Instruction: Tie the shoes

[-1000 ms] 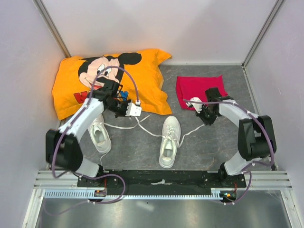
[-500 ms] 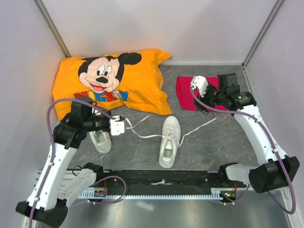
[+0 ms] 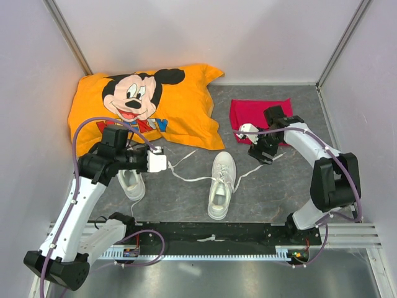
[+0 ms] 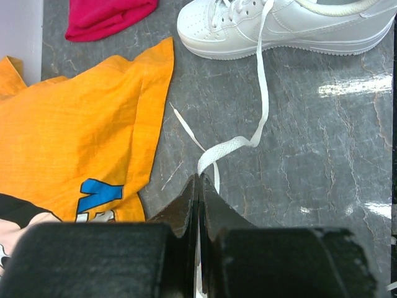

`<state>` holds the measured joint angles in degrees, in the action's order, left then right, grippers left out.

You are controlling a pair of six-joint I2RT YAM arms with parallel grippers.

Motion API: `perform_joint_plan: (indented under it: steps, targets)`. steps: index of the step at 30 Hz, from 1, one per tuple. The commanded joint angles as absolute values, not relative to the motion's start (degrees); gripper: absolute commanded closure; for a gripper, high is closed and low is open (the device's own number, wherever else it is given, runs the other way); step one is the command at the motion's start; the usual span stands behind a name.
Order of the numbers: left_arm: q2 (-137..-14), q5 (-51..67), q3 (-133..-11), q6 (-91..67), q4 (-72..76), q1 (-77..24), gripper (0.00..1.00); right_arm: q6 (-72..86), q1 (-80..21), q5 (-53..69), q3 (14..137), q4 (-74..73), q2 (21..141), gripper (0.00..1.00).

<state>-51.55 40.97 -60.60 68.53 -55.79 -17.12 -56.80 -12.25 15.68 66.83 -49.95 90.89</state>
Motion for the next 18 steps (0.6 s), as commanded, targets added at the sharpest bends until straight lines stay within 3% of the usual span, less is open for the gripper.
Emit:
perform_joint_plan:
  steps: [1, 14, 16, 18]
  targets:
    - [-51.85, 42.8, -61.61, 66.8, -56.69, -17.31, 0.98, -59.59, -12.3, 13.45, 64.6, -45.19, 93.34, 0.17]
    - [-53.79, 43.07, -60.21, 67.59, -56.69, -17.23, 0.98, -58.71, -12.39, 13.62, 57.05, -36.48, 98.96, 0.35]
    - [-54.05, 43.07, -60.21, 67.41, -56.51, -17.31, 0.98, -58.36, -12.48, 13.54, 55.73, -34.99, 99.05, 0.42]
    - [-54.31, 43.24, -60.21, 67.24, -56.34, -17.31, 0.98, -58.18, -13.09, 13.62, 53.88, -34.89, 99.05, 0.57]
